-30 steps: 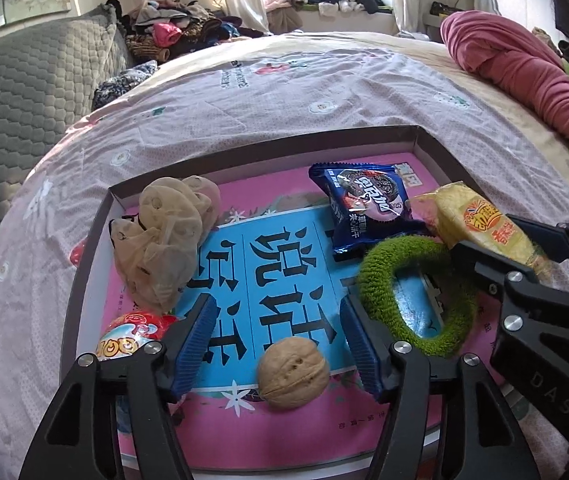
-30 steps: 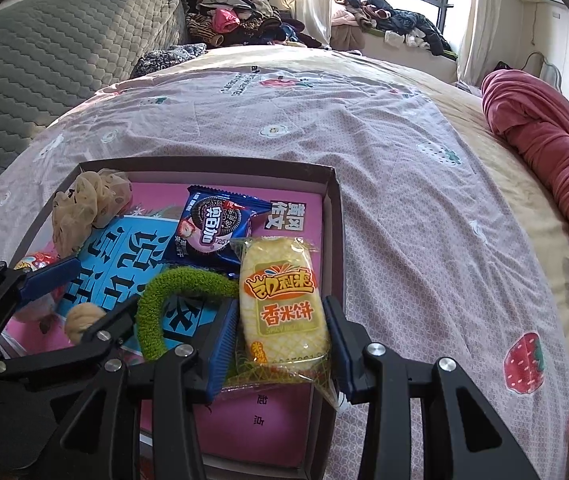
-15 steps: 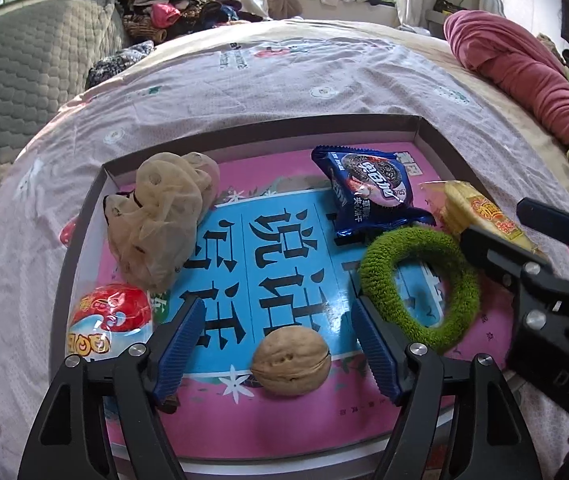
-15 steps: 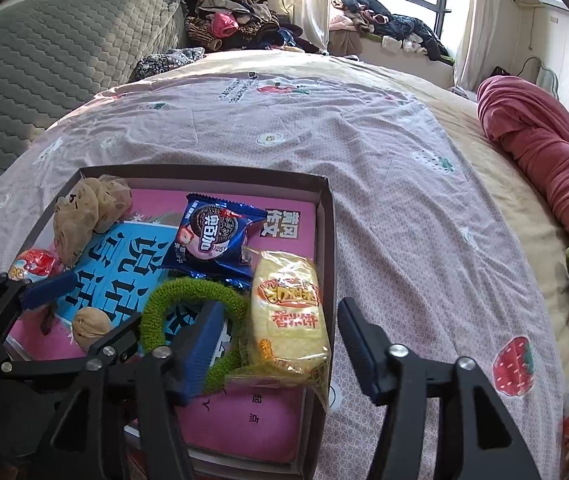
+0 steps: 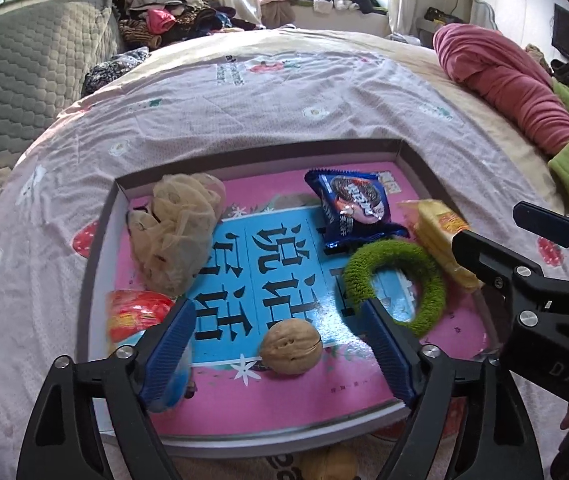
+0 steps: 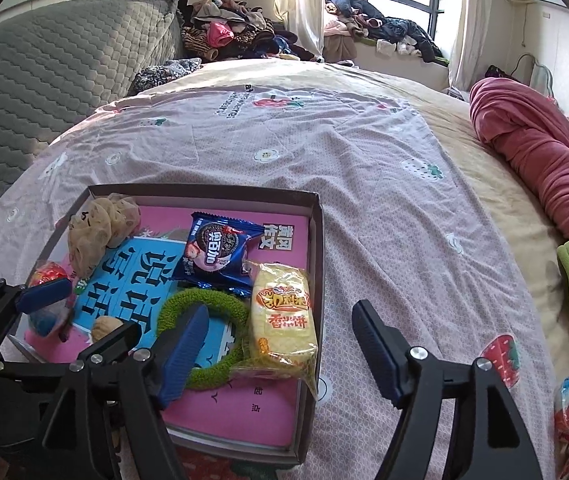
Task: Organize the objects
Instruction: 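Withdraw both tools from the tray toward the biscuit pack and walnut on the sheet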
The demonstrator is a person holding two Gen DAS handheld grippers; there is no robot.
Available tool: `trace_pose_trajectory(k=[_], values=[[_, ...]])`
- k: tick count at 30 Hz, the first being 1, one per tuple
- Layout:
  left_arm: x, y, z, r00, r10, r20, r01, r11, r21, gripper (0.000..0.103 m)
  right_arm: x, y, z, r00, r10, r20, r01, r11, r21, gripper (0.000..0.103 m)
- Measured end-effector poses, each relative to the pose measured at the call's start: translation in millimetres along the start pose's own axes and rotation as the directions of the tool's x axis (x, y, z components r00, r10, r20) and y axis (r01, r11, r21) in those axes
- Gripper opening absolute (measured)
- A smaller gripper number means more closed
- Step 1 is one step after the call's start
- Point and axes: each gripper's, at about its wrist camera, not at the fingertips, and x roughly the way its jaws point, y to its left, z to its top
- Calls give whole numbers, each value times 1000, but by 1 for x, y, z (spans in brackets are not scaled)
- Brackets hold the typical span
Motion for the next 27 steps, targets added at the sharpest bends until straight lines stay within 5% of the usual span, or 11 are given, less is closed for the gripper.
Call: trace_pose_trajectory(k=[15, 27], values=[[-81, 18, 6, 996, 29, 80, -28, 1000, -10, 92, -75, 5, 10, 997, 30, 77, -31, 999, 13, 87], [-148, 25, -25, 991, 55, 119, -55, 998, -7, 92, -138, 26, -1, 990, 51, 133, -48, 999, -22, 90]])
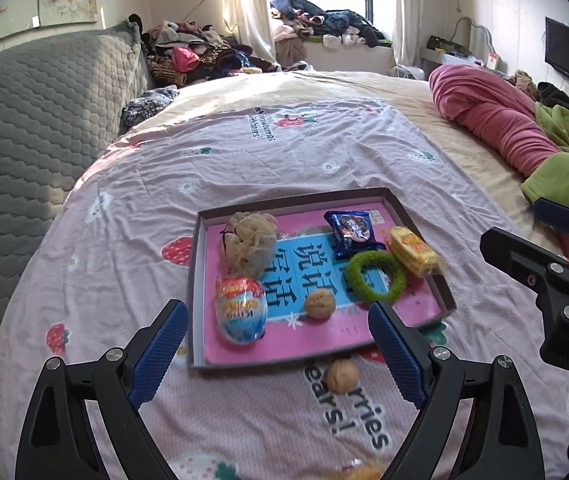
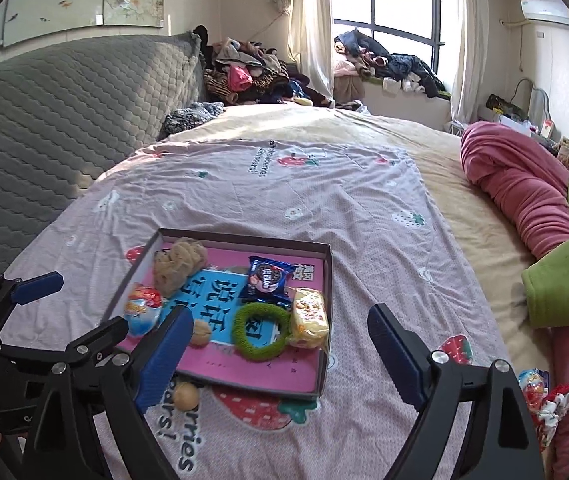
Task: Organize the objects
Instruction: 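Withdraw both tools from the tray toward the biscuit pack and walnut on the sheet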
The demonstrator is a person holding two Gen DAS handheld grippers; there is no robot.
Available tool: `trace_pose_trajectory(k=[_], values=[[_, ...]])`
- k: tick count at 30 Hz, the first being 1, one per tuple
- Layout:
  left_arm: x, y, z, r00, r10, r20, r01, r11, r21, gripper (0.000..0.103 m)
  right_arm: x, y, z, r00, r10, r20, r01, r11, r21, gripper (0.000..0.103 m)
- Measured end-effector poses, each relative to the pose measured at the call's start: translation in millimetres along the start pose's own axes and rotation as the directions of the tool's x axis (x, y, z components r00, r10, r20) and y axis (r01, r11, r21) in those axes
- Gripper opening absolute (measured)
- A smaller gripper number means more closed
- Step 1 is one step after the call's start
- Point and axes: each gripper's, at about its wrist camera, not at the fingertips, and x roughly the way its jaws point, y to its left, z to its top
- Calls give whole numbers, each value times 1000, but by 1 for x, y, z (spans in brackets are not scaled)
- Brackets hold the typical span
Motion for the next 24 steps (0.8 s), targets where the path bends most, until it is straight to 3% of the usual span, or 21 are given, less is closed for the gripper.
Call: trace_pose_trajectory(k=[14, 24], values=[[-66, 4, -30, 999, 22, 48, -21, 1000, -14, 92, -61, 32, -15, 999, 26, 39, -24, 998, -55, 92], [-91, -1, -57, 998, 37, 56, -36, 999, -19, 92, -91, 37, -30, 998, 23, 50, -20, 997, -71, 92]])
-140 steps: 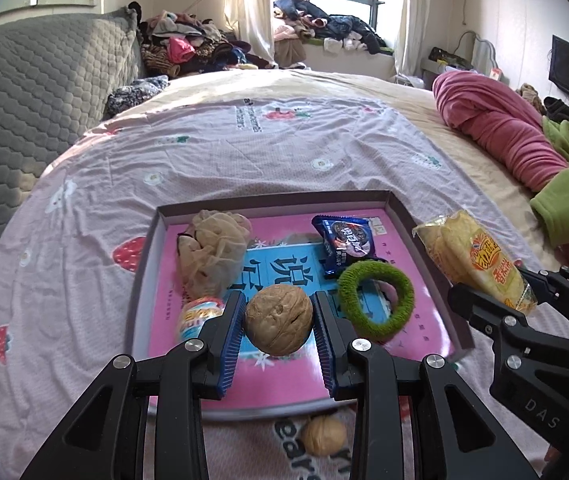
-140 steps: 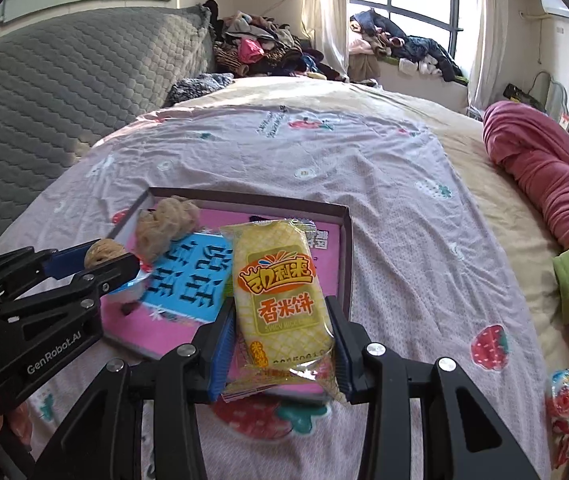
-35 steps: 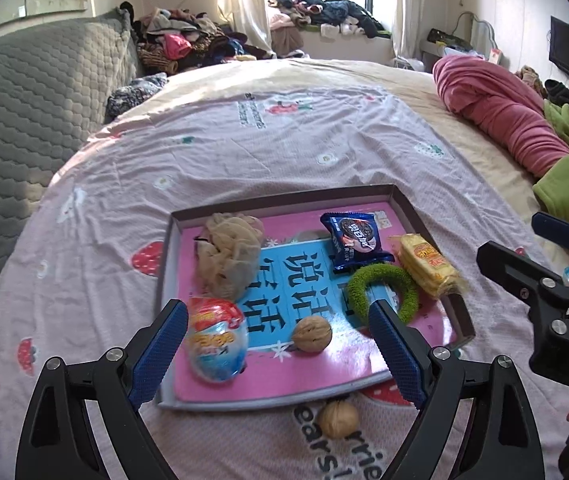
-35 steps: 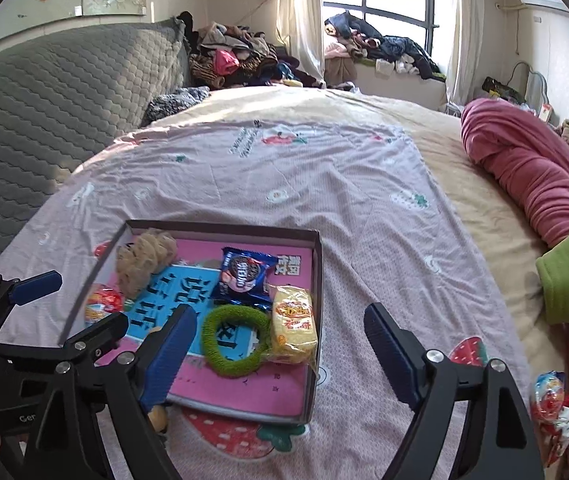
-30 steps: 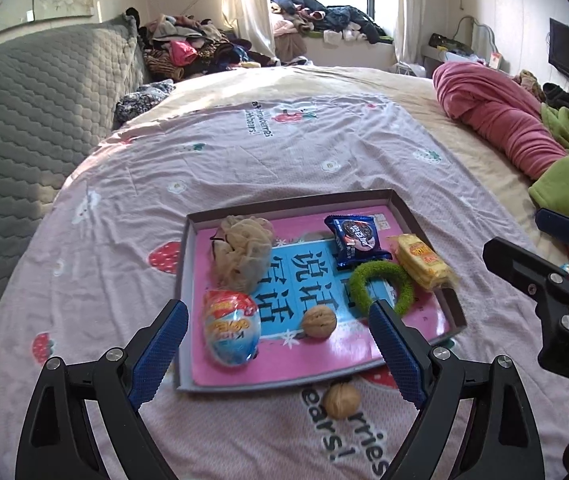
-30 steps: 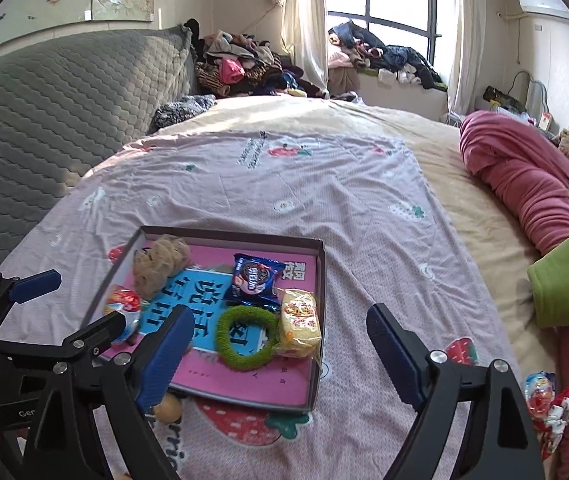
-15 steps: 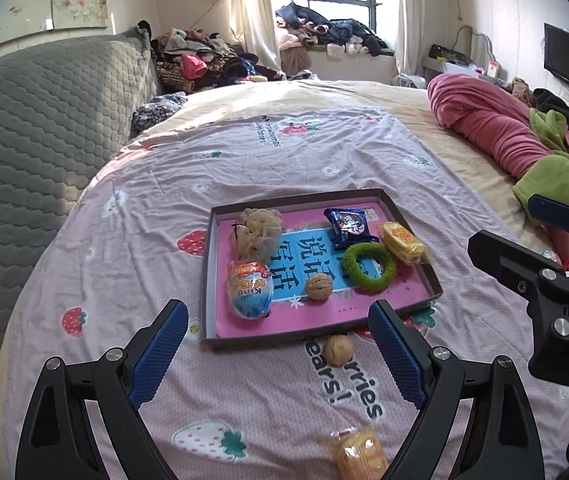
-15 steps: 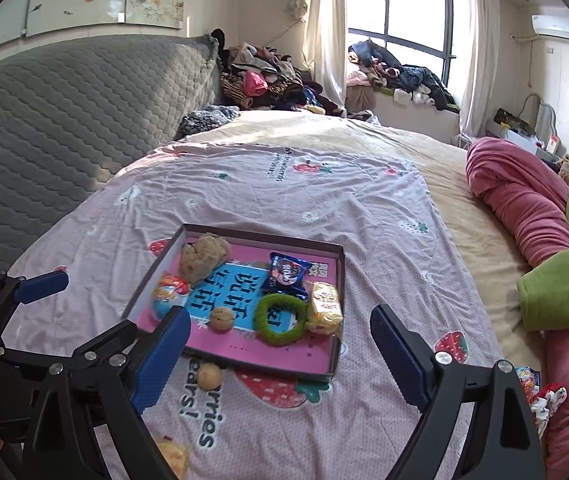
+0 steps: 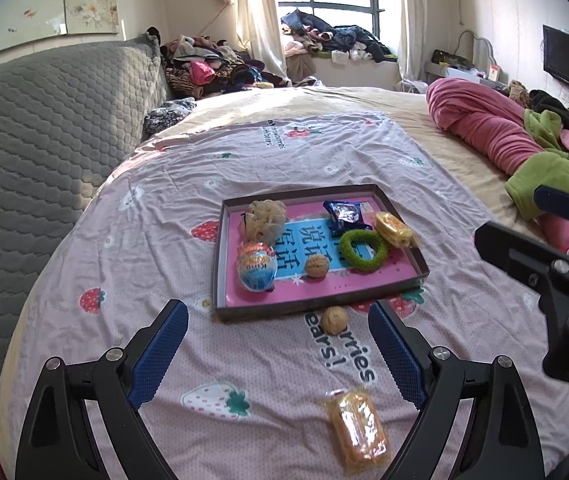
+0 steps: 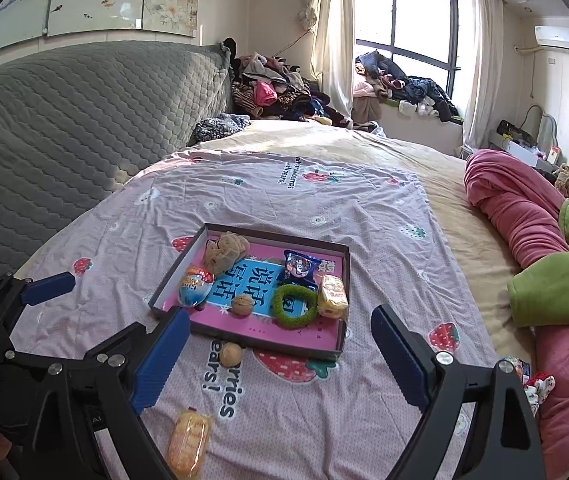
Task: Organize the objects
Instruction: 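Withdraw both tools from the tray toward the biscuit pack and walnut on the sheet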
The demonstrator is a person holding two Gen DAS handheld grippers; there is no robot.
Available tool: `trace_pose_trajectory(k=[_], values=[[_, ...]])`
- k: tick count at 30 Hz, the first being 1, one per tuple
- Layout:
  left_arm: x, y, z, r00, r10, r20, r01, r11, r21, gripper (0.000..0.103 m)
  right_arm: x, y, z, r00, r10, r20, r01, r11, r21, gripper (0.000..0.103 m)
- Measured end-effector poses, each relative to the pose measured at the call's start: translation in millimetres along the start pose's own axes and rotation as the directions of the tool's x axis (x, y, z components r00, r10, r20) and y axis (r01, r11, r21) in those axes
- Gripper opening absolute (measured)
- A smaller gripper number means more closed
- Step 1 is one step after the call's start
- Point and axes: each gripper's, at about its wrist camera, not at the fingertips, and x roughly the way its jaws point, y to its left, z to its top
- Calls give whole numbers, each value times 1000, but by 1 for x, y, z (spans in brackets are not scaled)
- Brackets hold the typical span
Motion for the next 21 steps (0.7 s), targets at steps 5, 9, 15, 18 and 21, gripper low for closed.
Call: trace_pose_trajectory(k=[5, 9, 15, 18, 21], values=[[-9, -8, -20, 1000, -5, -7, 5, 1000, -1, 92, -10, 0, -7, 1000, -5, 4, 5, 1000, -4, 92], [-12, -15, -38, 1000, -11, -17, 11, 1000, 0, 92, -13, 2, -15, 1000, 2, 1, -2, 1000, -7, 92], [-13, -22, -63, 999, -15, -30, 15, 1000, 2, 92, -9, 9, -27, 1000, 15, -19, -15, 1000, -13, 92], [-13, -25, -75, 999, -21, -41, 21, 1000, -5, 92, -3, 12, -35, 999, 20, -37, -20, 1000, -14, 92], [-12, -27, -85, 999, -18, -45, 18, 1000, -4, 92, 4, 16, -43, 998, 26, -52, -27, 1000, -16, 92]])
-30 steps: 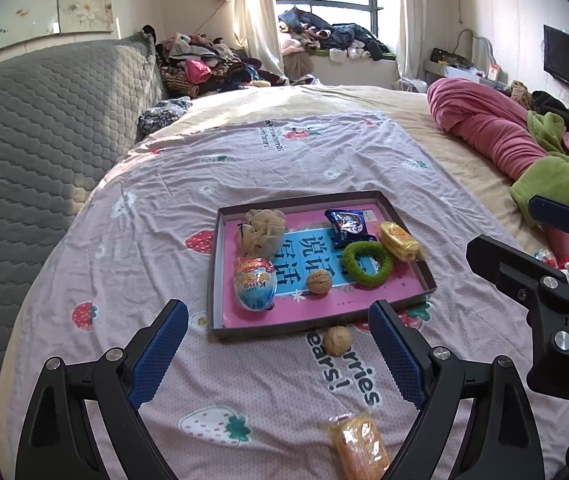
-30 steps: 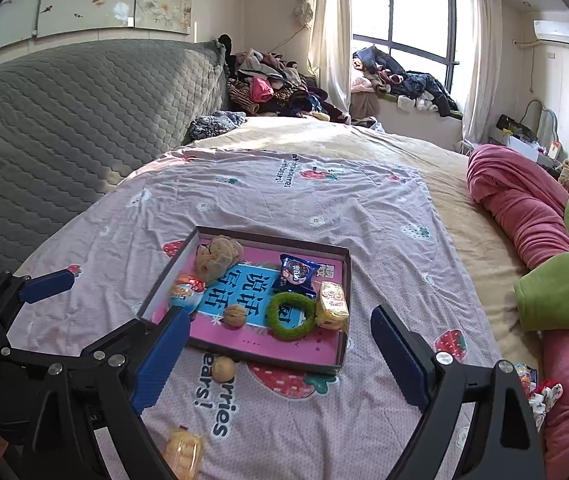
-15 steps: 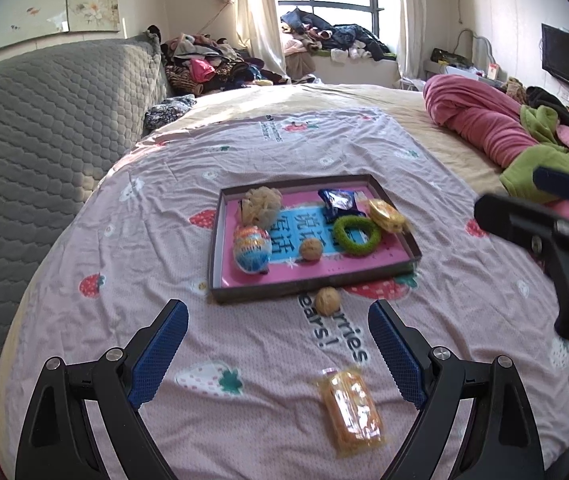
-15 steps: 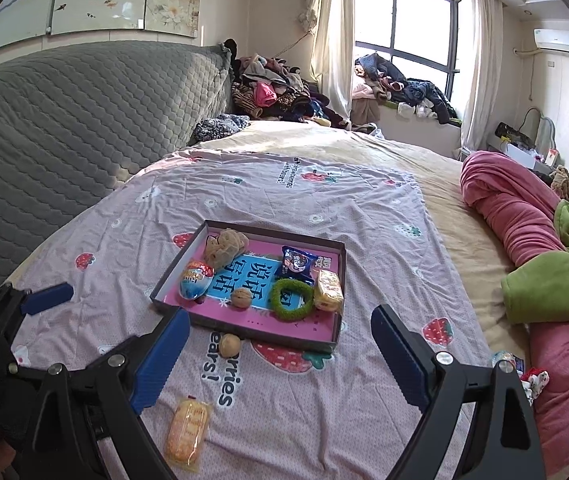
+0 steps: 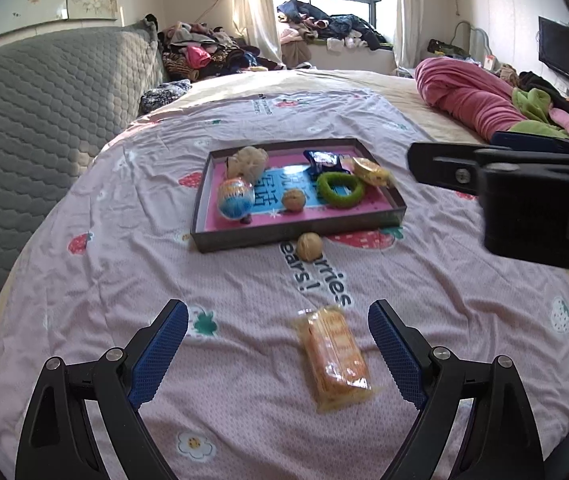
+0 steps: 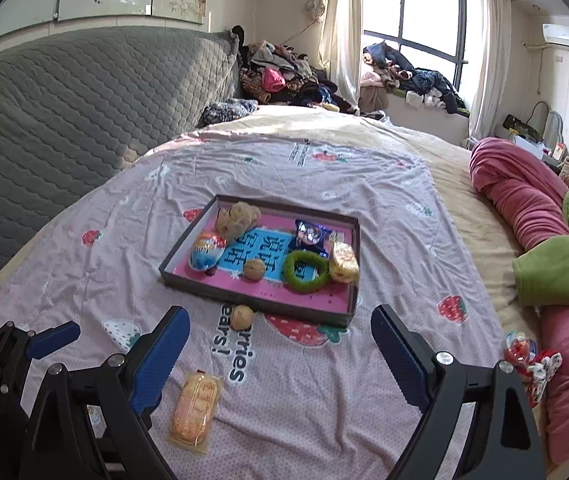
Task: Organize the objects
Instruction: 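Withdraw both tools from the tray toward the biscuit pack and walnut on the sheet, then grasp the orange biscuit pack with the left tool while the right grasps the walnut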
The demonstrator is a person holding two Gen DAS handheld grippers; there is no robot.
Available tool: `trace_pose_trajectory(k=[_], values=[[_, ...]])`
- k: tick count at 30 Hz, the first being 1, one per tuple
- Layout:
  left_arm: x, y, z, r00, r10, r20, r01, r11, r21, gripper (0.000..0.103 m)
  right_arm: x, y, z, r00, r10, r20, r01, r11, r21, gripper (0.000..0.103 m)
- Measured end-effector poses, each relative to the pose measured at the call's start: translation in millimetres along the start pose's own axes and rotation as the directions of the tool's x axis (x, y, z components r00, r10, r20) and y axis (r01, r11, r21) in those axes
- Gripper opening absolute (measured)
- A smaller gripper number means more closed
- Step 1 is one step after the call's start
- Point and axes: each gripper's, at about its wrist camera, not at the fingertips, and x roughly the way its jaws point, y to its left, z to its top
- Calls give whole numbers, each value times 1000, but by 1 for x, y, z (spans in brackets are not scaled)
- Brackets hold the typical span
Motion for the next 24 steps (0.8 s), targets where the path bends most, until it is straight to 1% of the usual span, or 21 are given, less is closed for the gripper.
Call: trace_pose_trajectory(k=[6, 9, 15, 19, 22, 24], values=[[8, -7, -20, 999, -28, -22, 28, 1000, -10, 92, 25, 9, -15, 999, 8, -51, -9, 1000, -21, 92], [14, -13, -29, 999, -36, -31, 36, 999, 5, 92, 38, 10, -23, 997, 10, -76, -12, 1000, -22, 92], [29, -18, -44, 997, -65, -51, 64, 998, -17, 92, 69, 11, -32, 992, 5, -124, -11, 999, -41, 92], [38, -19, -50, 995, -81, -58, 79, 996, -33, 92, 92, 12, -38, 987, -1, -161, -6, 999, -46, 92], [44, -20, -52, 994, -92, -59, 89, 995, -38, 92, 108, 12, -40, 984, 9, -179, -16, 999, -42, 92], [48, -21, -54, 995, -84, -58, 82, 996, -26, 92, 118, 14, -40, 982, 13, -188, -21, 999, -42, 92]])
